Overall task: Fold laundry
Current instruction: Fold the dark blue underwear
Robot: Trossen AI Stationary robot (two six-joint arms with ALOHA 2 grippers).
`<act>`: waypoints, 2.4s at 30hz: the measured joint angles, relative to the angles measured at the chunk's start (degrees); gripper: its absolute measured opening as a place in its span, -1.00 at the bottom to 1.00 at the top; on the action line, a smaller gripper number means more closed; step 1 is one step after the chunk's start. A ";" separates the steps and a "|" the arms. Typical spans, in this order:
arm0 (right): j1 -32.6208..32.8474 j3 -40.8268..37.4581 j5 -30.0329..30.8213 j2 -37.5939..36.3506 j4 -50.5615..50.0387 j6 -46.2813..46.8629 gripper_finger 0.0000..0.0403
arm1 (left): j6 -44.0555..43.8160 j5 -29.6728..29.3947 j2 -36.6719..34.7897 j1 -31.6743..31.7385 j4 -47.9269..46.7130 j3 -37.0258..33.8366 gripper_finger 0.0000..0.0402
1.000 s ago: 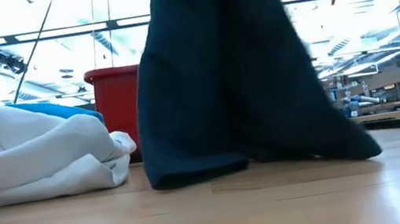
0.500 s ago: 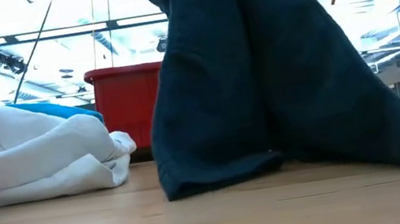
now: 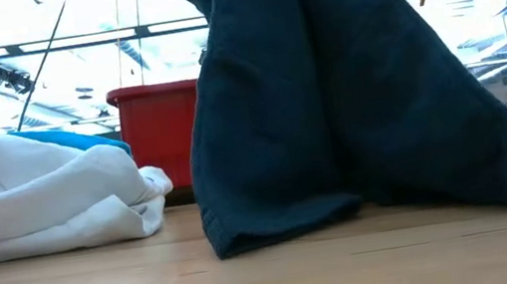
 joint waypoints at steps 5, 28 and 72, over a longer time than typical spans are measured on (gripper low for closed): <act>-0.06 -0.02 0.85 0.02 -0.03 1.22 -0.40 | -0.08 -0.07 -0.11 0.04 -0.05 0.06 -0.34; -0.04 0.09 1.11 -0.31 -4.61 2.62 -0.68 | 1.14 -3.32 -6.68 -4.52 -14.04 -0.04 -0.34; 1.51 0.00 -12.01 0.35 -2.45 -15.56 -0.68 | 1.77 0.26 3.11 1.27 -10.45 0.41 -0.58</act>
